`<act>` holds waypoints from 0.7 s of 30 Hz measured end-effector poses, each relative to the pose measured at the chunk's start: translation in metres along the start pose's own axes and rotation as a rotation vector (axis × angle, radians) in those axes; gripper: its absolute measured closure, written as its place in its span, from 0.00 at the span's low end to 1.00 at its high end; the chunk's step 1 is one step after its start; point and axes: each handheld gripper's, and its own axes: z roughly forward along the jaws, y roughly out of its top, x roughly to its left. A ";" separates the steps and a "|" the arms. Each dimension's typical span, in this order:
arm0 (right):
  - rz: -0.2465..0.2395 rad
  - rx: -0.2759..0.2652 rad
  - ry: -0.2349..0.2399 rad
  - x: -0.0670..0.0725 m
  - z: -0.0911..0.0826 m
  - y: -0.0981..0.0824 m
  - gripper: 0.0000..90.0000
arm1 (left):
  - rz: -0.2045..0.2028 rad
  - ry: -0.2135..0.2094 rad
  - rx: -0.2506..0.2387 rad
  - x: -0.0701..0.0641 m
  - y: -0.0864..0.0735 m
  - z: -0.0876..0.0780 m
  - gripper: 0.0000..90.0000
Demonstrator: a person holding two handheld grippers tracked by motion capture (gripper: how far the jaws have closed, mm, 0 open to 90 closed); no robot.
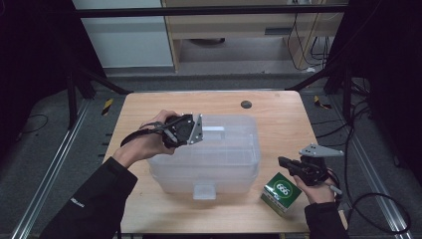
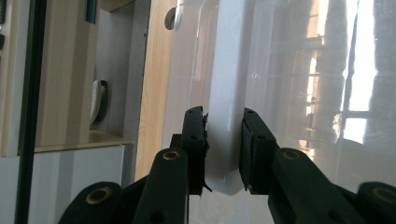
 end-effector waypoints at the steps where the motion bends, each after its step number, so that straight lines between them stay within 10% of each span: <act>1: -0.001 0.000 0.008 0.001 0.000 0.000 0.99 | -0.002 0.002 -0.002 0.001 0.000 0.000 0.82; 21: 0.000 -0.006 0.110 0.016 0.008 0.002 1.00 | -0.089 0.079 -0.027 0.025 -0.004 0.004 0.79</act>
